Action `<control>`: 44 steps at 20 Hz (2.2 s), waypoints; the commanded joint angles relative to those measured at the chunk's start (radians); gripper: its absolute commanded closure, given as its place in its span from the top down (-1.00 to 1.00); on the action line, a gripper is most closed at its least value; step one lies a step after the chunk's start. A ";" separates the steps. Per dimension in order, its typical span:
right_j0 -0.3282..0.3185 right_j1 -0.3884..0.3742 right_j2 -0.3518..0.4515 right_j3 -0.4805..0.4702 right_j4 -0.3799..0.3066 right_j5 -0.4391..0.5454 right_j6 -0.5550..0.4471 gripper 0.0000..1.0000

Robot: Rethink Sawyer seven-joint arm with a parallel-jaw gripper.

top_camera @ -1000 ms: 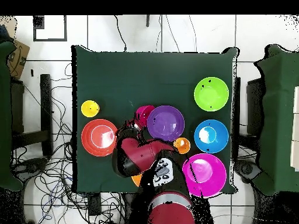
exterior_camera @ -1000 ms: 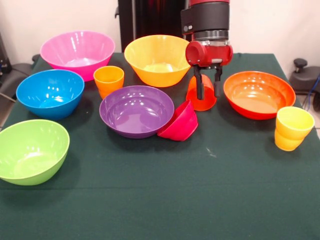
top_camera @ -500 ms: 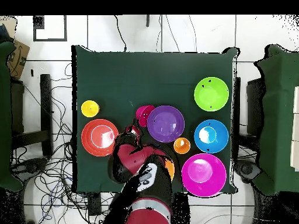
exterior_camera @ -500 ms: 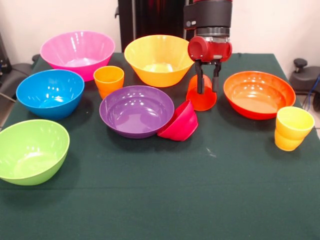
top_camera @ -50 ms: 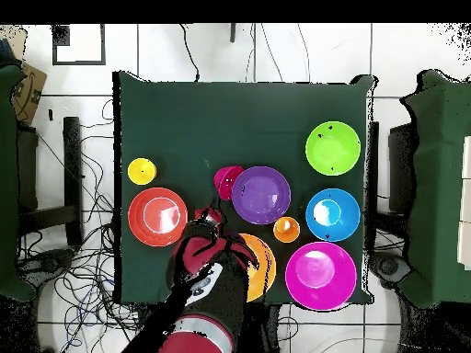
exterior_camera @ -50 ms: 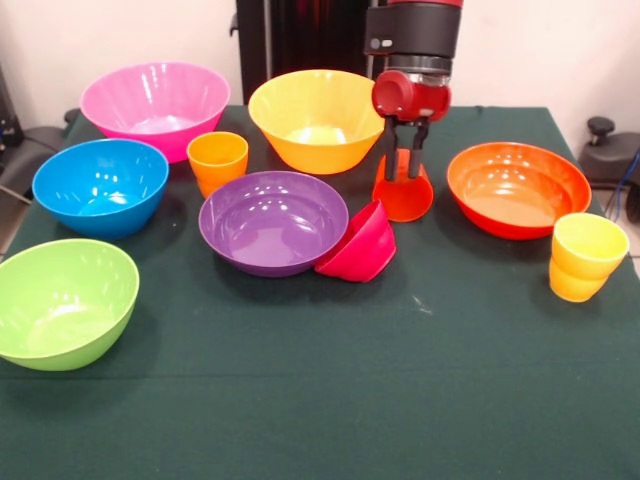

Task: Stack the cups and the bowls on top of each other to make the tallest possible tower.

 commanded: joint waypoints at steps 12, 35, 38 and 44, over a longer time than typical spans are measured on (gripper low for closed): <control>0.025 0.090 -0.035 -0.089 0.084 -0.147 0.142 1.00; -0.067 0.079 0.088 -0.113 0.031 -0.190 0.155 1.00; -0.065 0.082 0.084 -0.115 0.034 -0.207 0.154 1.00; -0.094 0.087 0.122 -0.134 0.002 -0.217 0.164 1.00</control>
